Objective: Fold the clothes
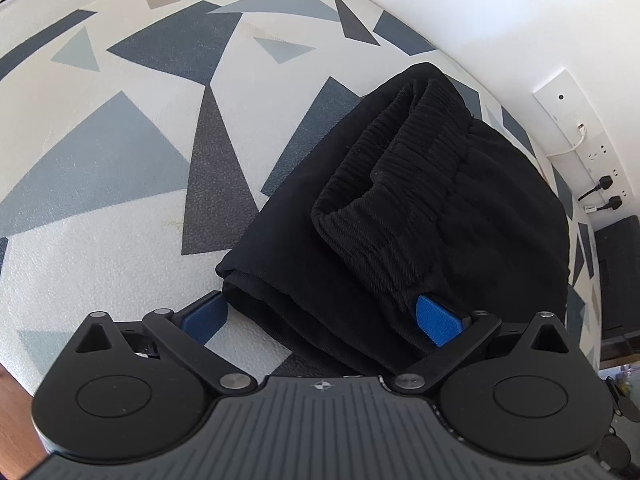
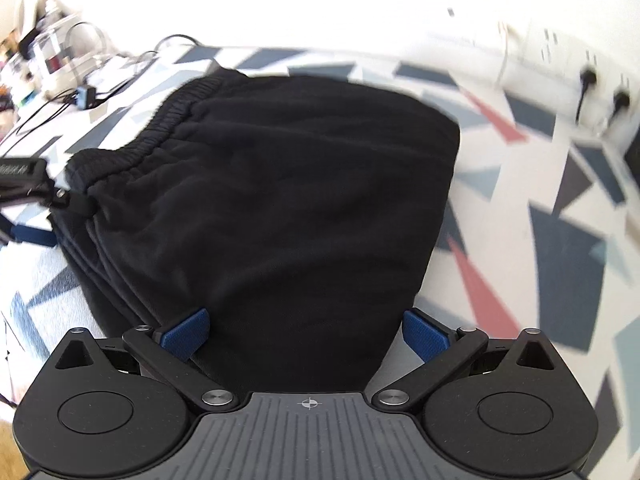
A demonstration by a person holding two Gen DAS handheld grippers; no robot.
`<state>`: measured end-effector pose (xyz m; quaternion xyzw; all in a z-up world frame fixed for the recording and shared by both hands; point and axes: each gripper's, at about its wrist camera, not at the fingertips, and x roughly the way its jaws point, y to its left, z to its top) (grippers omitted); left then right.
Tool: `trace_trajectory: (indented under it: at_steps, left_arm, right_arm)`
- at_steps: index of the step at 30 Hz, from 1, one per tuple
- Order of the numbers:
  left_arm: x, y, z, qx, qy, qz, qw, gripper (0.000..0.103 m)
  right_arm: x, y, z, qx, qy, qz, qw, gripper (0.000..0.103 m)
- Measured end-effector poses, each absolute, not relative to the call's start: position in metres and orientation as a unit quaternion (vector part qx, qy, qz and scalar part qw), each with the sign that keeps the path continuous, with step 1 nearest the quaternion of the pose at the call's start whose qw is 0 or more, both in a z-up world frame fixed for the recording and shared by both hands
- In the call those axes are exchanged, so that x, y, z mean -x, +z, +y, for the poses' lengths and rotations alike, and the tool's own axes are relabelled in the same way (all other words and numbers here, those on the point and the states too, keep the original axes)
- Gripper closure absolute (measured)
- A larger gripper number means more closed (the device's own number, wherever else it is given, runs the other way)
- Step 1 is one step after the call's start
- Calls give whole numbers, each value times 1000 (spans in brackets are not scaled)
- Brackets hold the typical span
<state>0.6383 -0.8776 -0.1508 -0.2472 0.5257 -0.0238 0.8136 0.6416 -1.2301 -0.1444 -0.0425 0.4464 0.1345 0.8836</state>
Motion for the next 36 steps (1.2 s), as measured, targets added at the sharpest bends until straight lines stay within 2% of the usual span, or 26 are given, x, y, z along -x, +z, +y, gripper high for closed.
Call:
trace_trajectory:
  at_steps: [9, 17, 24, 27, 29, 32, 36]
  left_arm:
    - [-650, -141, -871, 205, -45, 524, 826, 0]
    - [-660, -146, -869, 204, -68, 542, 812, 0]
    - [-660, -149, -864, 222, -73, 549, 803, 0]
    - [-660, -151, -862, 237, -72, 551, 797, 0]
    - [-659, -153, -859, 254, -72, 557, 787, 0]
    - [-654, -157, -855, 297, -80, 566, 765, 0]
    - [-645, -160, -860, 331, -92, 574, 743, 0]
  right_arm:
    - [-628, -120, -1189, 105, 243, 374, 889, 1]
    - [-633, -141, -1119, 197, 321, 375, 847, 1]
    - [-618, -161, -1086, 305, 319, 349, 827, 3]
    - [-621, -160, -1088, 284, 307, 345, 840, 21]
    - [-624, -158, -1091, 267, 299, 346, 848, 40]
    - [-627, -154, -1098, 243, 295, 346, 857, 58]
    - [-630, -147, -1112, 192, 298, 352, 866, 70]
